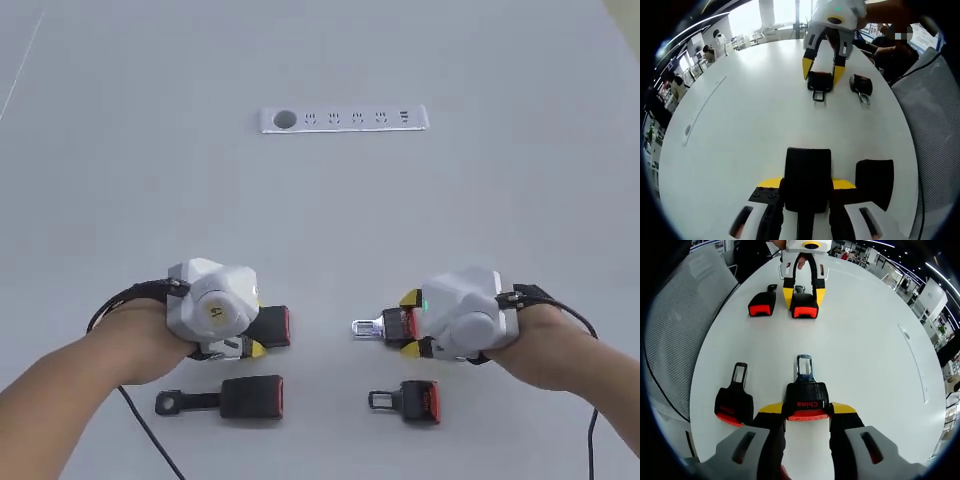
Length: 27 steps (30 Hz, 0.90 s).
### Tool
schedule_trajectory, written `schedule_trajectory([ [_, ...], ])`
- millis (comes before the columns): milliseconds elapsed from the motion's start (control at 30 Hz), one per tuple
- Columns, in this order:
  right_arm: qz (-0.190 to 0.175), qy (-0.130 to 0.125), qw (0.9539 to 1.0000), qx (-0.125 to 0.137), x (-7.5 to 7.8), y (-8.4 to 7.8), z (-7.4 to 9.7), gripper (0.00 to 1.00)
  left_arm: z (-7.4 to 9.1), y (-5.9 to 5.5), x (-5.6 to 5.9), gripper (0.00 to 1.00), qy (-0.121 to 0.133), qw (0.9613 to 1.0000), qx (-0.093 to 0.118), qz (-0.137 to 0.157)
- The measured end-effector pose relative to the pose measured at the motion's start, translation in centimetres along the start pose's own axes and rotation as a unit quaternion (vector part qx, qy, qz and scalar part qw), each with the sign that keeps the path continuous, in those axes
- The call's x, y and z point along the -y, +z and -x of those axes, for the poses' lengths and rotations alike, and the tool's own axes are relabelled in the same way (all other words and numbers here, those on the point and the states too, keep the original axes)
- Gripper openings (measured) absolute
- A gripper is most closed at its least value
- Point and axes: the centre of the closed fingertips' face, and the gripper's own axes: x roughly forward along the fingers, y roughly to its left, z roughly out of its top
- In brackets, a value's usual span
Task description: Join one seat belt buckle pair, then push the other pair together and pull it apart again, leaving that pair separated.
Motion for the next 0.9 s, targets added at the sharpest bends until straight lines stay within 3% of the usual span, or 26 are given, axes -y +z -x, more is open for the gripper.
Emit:
schedule_trajectory([
  [433,-0.032,-0.006,0.9992,0.021,0.0,1.8,-0.8,0.32,0.0,0.1,0.0,0.35,-0.001,1.0,0.002,-0.002],
  [900,-0.044,-0.009,0.9978,0.049,-0.2,5.4,-2.6,0.31,0.0,0.0,-0.1,0.35,0.0,1.0,0.0,-0.001],
])
